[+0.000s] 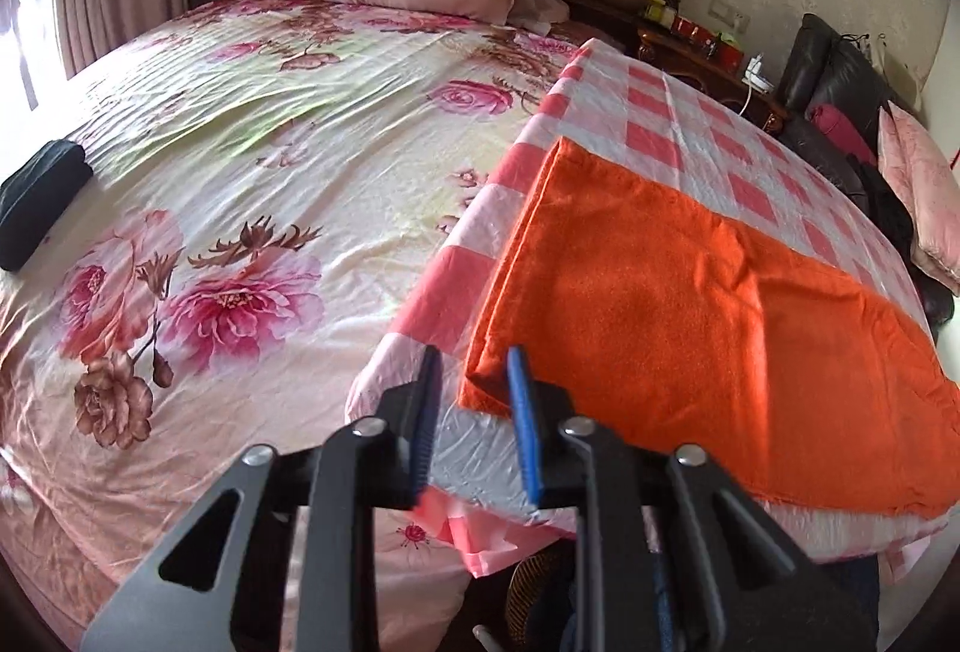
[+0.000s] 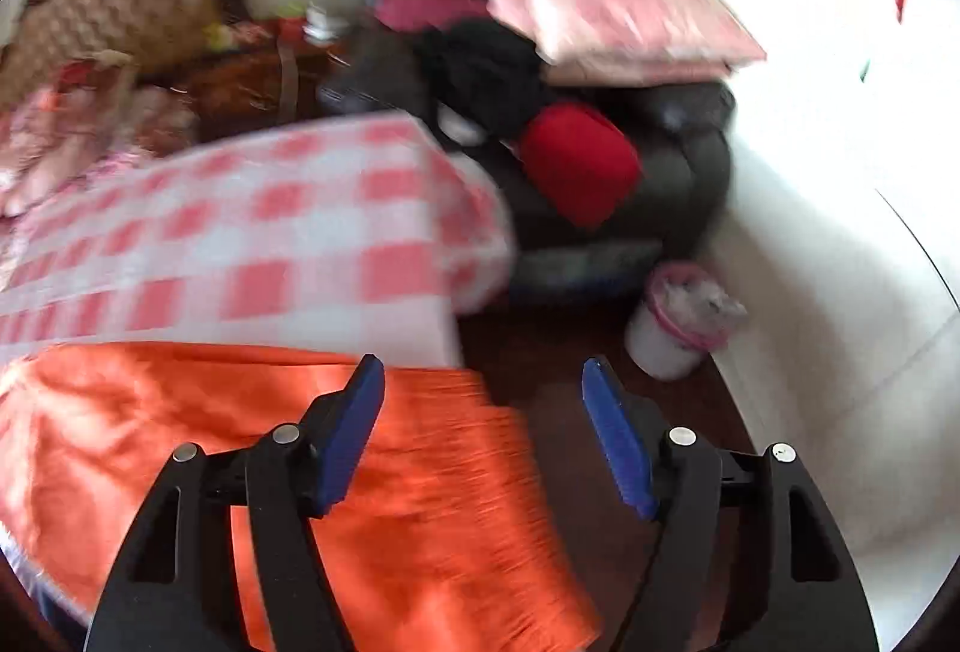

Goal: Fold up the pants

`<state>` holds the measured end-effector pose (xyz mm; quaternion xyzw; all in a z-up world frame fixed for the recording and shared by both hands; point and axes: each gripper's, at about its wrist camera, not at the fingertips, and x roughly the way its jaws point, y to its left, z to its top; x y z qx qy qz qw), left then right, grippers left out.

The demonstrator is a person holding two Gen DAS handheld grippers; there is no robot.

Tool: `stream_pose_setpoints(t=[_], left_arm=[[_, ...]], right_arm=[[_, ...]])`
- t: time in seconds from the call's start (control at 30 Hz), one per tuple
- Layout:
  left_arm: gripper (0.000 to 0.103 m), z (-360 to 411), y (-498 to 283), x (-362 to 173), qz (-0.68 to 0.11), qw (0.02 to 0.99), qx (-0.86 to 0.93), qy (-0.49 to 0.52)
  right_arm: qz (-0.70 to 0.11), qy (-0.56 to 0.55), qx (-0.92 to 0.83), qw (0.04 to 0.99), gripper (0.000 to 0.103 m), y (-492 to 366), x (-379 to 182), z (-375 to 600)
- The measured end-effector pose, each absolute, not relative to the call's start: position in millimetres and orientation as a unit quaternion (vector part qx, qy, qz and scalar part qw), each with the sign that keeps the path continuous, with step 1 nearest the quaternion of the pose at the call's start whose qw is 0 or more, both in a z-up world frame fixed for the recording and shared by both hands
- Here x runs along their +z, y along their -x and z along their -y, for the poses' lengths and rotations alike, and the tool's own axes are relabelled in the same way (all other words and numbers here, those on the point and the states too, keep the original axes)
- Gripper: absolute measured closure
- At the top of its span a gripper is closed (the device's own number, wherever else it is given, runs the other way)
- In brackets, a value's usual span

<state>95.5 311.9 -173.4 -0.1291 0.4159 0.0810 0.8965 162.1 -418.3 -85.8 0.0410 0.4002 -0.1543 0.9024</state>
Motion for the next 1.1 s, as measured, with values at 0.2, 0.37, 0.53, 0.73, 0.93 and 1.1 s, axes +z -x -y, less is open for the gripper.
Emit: stream_pose_setpoints(t=[0.2,0.37,0.53,0.73,0.93,1.1], left_arm=[[0.054,-308,-105,-183,-0.424,0.896,0.059,0.119],[0.080,-293,-111,-183,-0.441,0.896,0.034,0.047],[0.085,-307,-111,-184,-0.444,0.894,0.011,0.054],[0.085,-340,-111,-184,-0.437,0.897,0.026,0.065],[0.085,-374,-117,-186,-0.428,0.897,0.041,0.100],[0.076,-394,-110,-184,-0.412,0.896,0.085,0.145]], right_arm=[[-0.412,-0.002,-0.047,0.910,0.025,-151,-95,288],[-0.432,0.084,0.058,0.896,0.023,-155,-121,152],[-0.430,0.135,0.138,0.882,0.015,-165,-131,49],[-0.425,0.149,0.168,0.877,0.015,-193,-131,-9],[-0.448,0.089,0.165,0.874,0.017,-256,-135,-29],[-0.461,0.118,0.125,0.871,0.018,-285,-153,-44]])
